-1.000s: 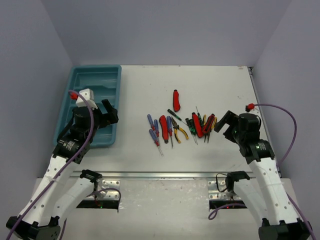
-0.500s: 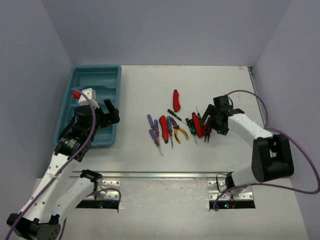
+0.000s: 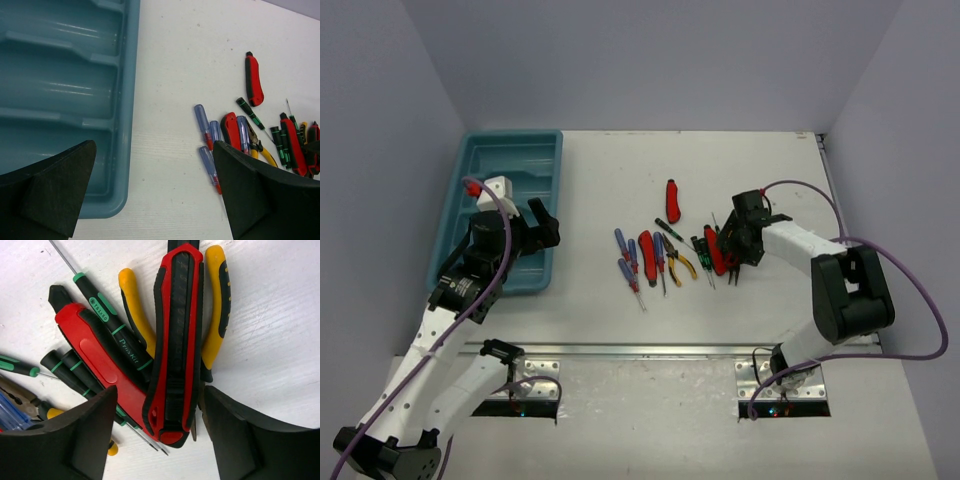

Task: Sort the tools into containers

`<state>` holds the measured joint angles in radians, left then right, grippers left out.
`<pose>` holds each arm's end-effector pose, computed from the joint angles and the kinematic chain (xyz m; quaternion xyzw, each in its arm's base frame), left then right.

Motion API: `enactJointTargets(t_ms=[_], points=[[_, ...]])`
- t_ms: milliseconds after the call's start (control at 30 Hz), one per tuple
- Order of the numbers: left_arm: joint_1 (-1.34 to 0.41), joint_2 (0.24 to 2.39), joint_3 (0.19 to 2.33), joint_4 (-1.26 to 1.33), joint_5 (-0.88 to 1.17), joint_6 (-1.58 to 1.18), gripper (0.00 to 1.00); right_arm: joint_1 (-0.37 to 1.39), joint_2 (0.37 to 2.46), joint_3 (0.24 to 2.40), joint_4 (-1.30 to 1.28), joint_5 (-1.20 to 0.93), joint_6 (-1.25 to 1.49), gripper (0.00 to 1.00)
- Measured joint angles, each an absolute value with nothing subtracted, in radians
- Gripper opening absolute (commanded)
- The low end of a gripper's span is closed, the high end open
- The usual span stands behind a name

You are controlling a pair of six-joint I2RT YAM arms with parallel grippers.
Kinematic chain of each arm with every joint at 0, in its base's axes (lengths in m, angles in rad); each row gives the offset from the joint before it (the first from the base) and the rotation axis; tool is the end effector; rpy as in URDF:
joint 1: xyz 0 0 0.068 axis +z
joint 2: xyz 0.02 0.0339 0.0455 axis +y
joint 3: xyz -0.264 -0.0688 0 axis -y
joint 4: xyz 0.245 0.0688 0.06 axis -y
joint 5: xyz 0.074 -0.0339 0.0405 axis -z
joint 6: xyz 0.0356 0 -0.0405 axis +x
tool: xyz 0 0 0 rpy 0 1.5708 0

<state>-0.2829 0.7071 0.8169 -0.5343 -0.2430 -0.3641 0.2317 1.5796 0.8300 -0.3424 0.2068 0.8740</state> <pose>0.1514 -0.0351 0.3268 -0.0995 0.8306 -0.0746 0.5427 0.2865 0.0601 0.1579 0.3282 0.9092 0.0385 0.2534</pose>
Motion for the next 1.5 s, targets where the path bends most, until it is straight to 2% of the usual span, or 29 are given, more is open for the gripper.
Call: enactJointTargets(t_ms=[100, 233, 267, 300, 333, 433, 600, 867, 1100, 1233, 1500], points=[[-0.283, 0.707, 0.817, -0.535, -0.242, -0.364, 1.0, 0.232, 1.58, 0.815, -0.323, 0.207, 0.883, 0.41], [-0.283, 0.707, 0.817, -0.534, -0.242, -0.364, 1.0, 0.232, 1.58, 0.805, -0.311, 0.207, 0.891, 0.38], [-0.283, 0.707, 0.817, -0.535, -0.242, -0.364, 1.0, 0.232, 1.58, 0.805, -0.309, 0.206, 0.891, 0.34], [-0.283, 0.707, 0.817, -0.534, -0.242, -0.364, 1.0, 0.232, 1.58, 0.805, -0.307, 0.205, 0.891, 0.19], [-0.283, 0.707, 0.817, -0.534, -0.242, -0.364, 1.0, 0.232, 1.58, 0.805, -0.306, 0.204, 0.891, 0.09], [-0.283, 0.707, 0.817, -0.534, -0.241, -0.364, 1.0, 0.232, 1.58, 0.805, -0.301, 0.2, 0.889, 0.0], [-0.283, 0.718, 0.817, -0.534, -0.229, -0.371, 1.0, 0.245, 1.553, 0.804, -0.309, 0.196, 0.852, 0.0], [-0.283, 0.762, 0.812, -0.472, -0.061, -0.484, 1.0, 0.385, 1.295, 0.789, -0.268, 0.146, 0.664, 0.0], [-0.296, 0.833, 0.667, -0.14, 0.152, -0.774, 1.0, 0.521, 1.195, 0.788, -0.211, -0.016, 0.515, 0.0], [-0.395, 0.94, 0.604, 0.016, 0.185, -0.935, 1.0, 0.641, 1.161, 0.787, -0.153, -0.1, 0.448, 0.0], [-0.551, 1.057, 0.633, 0.155, 0.098, -1.091, 0.83, 0.725, 1.172, 0.8, -0.106, -0.162, 0.42, 0.0]])
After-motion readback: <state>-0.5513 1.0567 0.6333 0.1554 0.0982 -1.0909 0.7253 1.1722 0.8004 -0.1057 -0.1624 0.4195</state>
